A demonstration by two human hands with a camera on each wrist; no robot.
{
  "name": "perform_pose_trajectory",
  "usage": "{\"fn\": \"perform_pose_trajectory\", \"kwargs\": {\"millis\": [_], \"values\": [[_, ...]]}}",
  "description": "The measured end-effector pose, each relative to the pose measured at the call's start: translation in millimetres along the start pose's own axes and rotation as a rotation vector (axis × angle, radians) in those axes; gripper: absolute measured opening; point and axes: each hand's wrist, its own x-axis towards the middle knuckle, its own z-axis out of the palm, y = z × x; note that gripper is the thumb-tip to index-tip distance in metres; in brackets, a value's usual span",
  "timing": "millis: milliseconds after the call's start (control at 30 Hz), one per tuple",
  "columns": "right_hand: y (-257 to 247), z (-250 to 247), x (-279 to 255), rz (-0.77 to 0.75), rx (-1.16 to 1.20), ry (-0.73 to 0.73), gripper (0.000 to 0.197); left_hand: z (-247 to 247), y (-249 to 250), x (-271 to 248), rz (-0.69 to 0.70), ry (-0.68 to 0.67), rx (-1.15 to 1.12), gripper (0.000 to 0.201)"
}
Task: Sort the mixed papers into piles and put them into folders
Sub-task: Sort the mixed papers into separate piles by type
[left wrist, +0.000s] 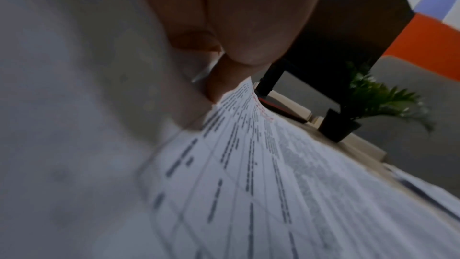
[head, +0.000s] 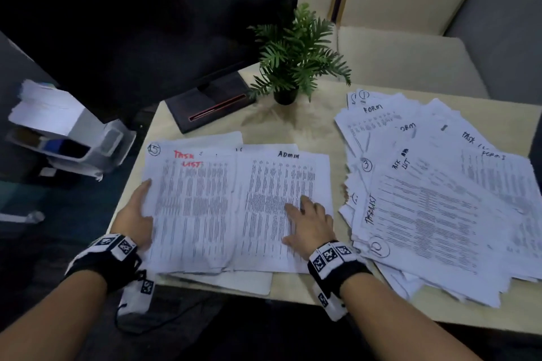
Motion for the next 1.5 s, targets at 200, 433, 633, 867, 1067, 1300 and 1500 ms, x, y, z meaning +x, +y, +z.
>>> {"fn": "perform_pose_trajectory", "kwargs": {"millis": [200, 433, 633, 867, 1067, 1300, 1500], "values": [[1, 2, -6, 0.028, 0.017, 0.016, 0.078, 10, -5, 23, -0.024, -0.092, 0.156, 0.088], [7, -17, -12, 0.032, 0.118, 0.092, 0.069, 30, 34, 0, -0.133, 0.093, 0.507, 0.082], [66, -52, -20, 0.091, 0.21, 0.191, 0.055, 81, 135, -54, 0.343, -0.052, 0.221, 0.062], [187, -84, -32, 0.268, 0.244, 0.237, 0.053, 184, 231, -113, 0.541, -0.248, 0.026, 0.046], [274, -94, -30, 0.308, 0.156, 0.228, 0.061, 257, 251, -145, 0.362, -0.454, 0.205, 0.06], [297, -103, -34, 0.321, -0.004, 0.162, 0.019, 286, 241, -157, 0.266, -0.383, 0.223, 0.079], [310, -119, -74, 0.136, 0.918, 0.332, 0.01, 273, 237, -148, 0.258, -0.193, -0.203, 0.093]]}}
